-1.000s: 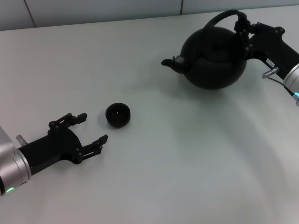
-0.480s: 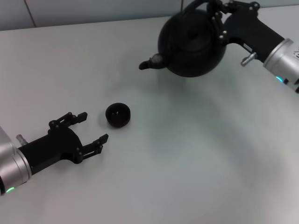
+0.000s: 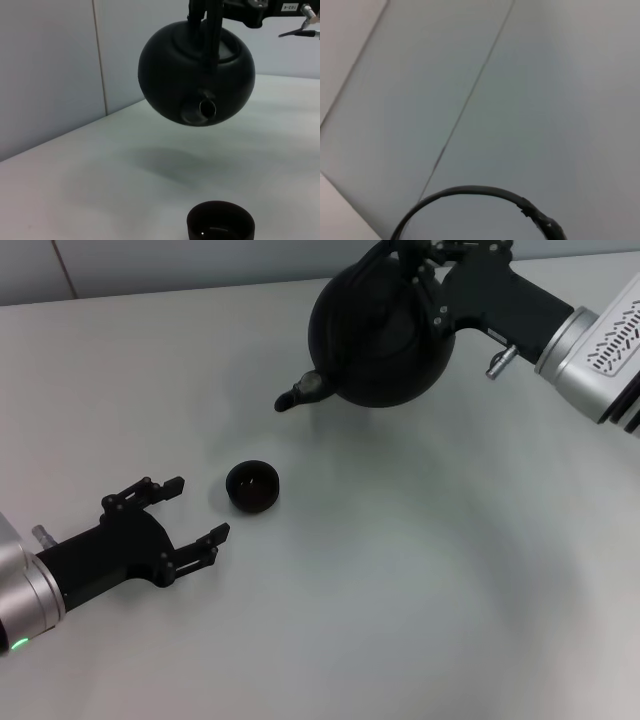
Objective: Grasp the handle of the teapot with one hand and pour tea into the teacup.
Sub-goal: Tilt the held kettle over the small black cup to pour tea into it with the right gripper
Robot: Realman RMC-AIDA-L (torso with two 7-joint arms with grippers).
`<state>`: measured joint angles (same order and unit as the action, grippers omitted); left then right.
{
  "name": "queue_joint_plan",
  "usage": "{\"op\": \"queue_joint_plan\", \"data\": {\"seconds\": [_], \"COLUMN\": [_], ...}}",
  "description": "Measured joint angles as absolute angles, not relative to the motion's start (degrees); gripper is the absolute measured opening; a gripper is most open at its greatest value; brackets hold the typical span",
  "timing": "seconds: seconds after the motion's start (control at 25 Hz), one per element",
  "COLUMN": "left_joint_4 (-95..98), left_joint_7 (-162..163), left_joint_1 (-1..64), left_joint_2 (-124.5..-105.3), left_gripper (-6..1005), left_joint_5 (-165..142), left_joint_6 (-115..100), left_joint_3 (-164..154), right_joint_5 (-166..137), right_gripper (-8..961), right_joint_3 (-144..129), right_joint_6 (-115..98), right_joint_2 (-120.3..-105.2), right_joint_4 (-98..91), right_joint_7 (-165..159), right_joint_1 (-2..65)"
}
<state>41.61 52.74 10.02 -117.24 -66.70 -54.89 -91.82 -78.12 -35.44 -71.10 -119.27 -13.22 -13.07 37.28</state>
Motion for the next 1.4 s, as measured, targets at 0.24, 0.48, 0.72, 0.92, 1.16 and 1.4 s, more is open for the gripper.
{"op": "queue_joint_plan", "data": {"seconds": [0.24, 0.48, 0.72, 0.92, 1.16, 1.4], "left_joint_4": [41.73, 41.75, 41.75, 41.75, 41.75, 42.07], "left_joint_7": [53.36, 53.43, 53.44, 53.44, 53.44, 54.01], "left_joint_1": [10.42, 10.61, 10.66, 10.65, 10.63, 10.77], "left_joint_2": [-117.25, -117.25, -117.24, -117.24, -117.24, -117.25], "left_gripper": [810, 810, 810, 810, 810, 810], "left_joint_5": [-66.71, -66.71, -66.71, -66.71, -66.71, -66.71], "left_joint_6": [-55.01, -55.02, -55.02, -55.01, -54.85, -54.84], "left_joint_3": [-91.77, -91.75, -91.75, -91.75, -91.75, -91.75], "right_joint_5": [-78.12, -78.25, -78.25, -78.24, -78.18, -78.22], "right_gripper": [81, 80, 80, 81, 80, 81], "right_joint_3": [-36.82, -38.67, -40.07, -41.71, -42.78, -43.35], "right_joint_6": [-71.21, -71.47, -71.52, -71.54, -71.15, -71.02], "right_joint_2": [-119.31, -119.37, -119.44, -119.45, -119.45, -119.40], "right_joint_4": [-13.37, -13.63, -14.06, -14.84, -15.74, -16.36], "right_joint_7": [-10.61, -10.12, -10.11, -10.10, -10.10, -10.10], "right_joint_1": [37.29, 37.64, 38.30, 38.63, 39.04, 39.20]}}
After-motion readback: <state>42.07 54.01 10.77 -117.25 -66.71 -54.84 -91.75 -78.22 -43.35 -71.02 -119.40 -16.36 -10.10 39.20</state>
